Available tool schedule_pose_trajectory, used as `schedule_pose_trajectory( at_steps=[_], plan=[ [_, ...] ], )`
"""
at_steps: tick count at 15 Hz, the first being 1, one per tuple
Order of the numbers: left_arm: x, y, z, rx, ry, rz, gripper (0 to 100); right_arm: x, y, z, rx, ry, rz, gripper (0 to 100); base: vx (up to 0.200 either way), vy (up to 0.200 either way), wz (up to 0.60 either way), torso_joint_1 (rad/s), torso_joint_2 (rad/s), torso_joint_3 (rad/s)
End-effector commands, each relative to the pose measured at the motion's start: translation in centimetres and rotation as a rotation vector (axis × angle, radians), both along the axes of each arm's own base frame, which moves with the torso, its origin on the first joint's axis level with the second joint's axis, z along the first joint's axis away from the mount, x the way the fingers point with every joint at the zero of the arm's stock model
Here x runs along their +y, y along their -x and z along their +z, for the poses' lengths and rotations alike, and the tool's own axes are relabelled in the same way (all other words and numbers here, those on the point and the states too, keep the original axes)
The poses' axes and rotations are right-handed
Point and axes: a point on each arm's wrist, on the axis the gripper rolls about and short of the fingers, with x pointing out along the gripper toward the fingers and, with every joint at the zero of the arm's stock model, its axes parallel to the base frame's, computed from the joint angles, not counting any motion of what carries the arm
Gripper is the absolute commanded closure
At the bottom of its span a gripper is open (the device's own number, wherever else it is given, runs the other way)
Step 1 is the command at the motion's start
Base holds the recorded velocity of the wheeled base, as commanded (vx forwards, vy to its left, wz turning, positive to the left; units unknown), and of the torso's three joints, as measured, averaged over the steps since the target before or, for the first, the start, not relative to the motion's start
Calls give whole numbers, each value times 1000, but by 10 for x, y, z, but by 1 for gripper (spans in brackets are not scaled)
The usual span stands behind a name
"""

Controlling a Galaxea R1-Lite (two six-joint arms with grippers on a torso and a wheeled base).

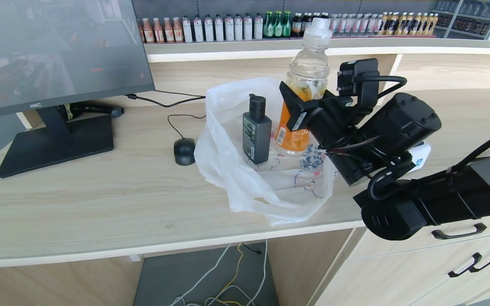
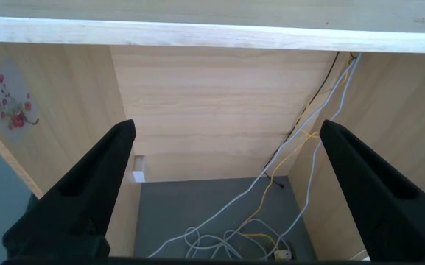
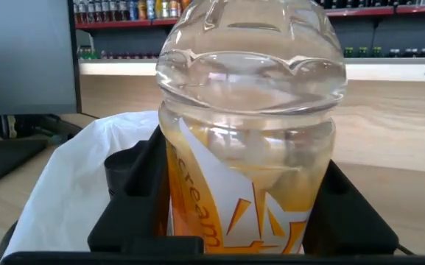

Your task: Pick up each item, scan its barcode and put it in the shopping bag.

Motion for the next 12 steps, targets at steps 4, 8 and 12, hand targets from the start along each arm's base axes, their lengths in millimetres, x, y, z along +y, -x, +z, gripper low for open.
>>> schedule_pose_trajectory(
  at_steps=[4,8,12],
  plan=[
    [0,0,0,-1,0,0,0,2,-13,-21,43,29,-15,100,0,0,0,0,0,0],
    [0,0,0,-1,0,0,0,2,-20,-33,69,46,-24,100,0,0,0,0,0,0],
    [0,0,0,-1,0,0,0,3,-22,-37,76,52,-25,100,0,0,0,0,0,0]
  ],
)
